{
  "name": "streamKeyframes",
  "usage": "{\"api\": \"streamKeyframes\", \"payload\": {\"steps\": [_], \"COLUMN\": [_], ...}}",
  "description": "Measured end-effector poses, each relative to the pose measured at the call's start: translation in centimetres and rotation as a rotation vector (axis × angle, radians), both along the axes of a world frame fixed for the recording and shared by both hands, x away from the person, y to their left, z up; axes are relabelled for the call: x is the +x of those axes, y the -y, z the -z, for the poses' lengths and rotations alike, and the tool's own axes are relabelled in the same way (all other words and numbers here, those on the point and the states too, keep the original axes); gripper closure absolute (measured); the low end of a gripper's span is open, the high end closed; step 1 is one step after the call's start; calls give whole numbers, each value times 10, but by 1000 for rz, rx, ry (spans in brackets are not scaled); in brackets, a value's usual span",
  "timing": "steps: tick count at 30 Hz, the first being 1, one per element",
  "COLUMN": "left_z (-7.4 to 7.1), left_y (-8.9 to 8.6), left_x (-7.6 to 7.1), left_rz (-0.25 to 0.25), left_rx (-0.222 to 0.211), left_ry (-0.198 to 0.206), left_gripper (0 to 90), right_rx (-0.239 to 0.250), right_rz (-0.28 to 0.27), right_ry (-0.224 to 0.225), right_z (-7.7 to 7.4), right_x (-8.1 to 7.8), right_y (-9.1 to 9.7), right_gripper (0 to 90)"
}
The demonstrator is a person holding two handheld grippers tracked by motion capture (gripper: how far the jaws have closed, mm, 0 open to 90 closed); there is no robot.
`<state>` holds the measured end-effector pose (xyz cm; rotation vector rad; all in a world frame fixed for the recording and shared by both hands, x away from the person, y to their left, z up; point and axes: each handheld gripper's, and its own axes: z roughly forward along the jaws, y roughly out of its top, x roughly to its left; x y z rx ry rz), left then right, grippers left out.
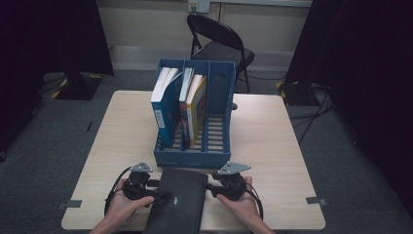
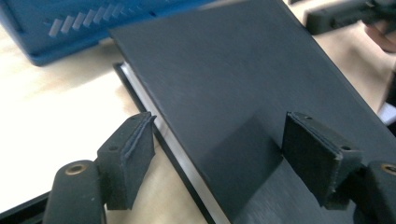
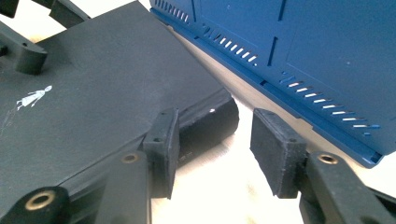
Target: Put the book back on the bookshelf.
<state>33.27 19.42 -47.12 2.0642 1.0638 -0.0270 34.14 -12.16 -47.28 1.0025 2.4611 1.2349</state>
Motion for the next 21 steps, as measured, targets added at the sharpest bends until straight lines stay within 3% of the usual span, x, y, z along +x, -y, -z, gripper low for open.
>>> {"api": "streamKeyframes", "payload": {"steps": [4,8,11,18,21], "left_z": [0,0,2,2,-4], "left_y": [5,6,7,-6,-9], "left_x": [2,5,7,10,8], "left_rz": [-14,14,9,-26,-29], "left_rx": [2,-1,-22,-124,-162], "left_ry": [14,29,18,-20,8], "left_gripper": [252,270,267,405,417], "right_rx": [6,9,6,4,4], "right_rz": [2,3,5,6,6], "right_ry": [-5,-7,-5,-3,-7], "right_z": [0,1,1,1,1], "right_x": [1,1,1,1,1], "right_y": [1,1,1,1,2], "right_gripper": [505,499,495,490,491]}}
